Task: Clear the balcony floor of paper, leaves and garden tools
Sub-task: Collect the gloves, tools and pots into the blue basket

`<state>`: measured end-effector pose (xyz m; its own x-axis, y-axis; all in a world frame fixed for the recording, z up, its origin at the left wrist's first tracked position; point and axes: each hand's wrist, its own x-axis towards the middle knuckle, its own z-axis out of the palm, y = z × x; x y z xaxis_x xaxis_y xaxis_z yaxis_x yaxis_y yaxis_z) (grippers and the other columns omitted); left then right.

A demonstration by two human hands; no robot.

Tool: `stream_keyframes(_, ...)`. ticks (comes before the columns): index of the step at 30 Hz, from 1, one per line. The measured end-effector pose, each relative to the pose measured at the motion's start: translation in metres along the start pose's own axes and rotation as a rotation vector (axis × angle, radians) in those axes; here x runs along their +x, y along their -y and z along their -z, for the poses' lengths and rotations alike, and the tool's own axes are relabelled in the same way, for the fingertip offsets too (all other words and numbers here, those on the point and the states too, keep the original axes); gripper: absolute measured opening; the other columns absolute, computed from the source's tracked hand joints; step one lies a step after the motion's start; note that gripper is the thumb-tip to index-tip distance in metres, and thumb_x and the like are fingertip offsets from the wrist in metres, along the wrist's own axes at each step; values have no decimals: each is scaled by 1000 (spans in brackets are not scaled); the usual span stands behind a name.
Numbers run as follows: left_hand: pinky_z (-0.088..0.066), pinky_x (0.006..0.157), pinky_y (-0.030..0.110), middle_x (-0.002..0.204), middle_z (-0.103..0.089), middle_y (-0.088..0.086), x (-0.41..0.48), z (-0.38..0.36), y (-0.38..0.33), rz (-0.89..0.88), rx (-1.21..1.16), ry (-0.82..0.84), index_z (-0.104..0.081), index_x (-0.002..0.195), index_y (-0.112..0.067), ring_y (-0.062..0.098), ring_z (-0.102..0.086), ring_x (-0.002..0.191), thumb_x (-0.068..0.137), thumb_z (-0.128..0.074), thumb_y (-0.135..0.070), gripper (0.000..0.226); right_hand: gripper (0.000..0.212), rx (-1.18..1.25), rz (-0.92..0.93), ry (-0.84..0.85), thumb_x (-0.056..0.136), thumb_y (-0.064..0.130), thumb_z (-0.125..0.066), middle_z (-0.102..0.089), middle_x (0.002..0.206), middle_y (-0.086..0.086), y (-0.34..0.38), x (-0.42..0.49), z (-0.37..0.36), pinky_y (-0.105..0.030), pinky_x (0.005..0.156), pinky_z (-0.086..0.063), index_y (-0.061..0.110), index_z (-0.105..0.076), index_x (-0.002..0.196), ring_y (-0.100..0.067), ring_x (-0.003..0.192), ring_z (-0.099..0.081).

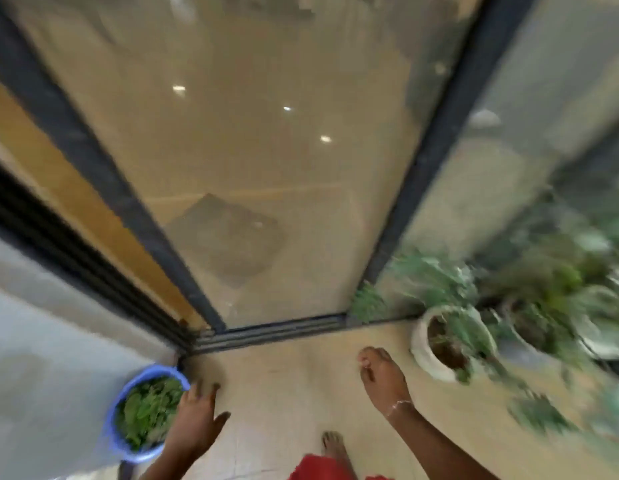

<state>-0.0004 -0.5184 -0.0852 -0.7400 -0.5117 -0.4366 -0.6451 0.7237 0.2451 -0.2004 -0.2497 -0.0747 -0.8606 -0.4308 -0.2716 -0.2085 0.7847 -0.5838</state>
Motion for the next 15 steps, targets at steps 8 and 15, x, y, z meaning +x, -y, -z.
stream_keyframes(8,-36,101,35,129,-52,18,33,-34,-101,-209,97,262,-50,128,-6,33,-44,125,86,-65,-31,52,23,-42,-375,-197,86,17,-46,-57,107,-4,-91,-156,35,-29,78,-45,16,-61,105,-28,94,-60)
stream_keyframes(15,-39,98,29,126,-50,15,-13,-76,-262,-544,217,468,-51,124,-9,29,-51,117,87,-64,-30,45,17,14,-780,-495,93,18,-47,-58,101,1,-160,-282,73,-27,73,-45,18,-60,103,-21,88,-58)
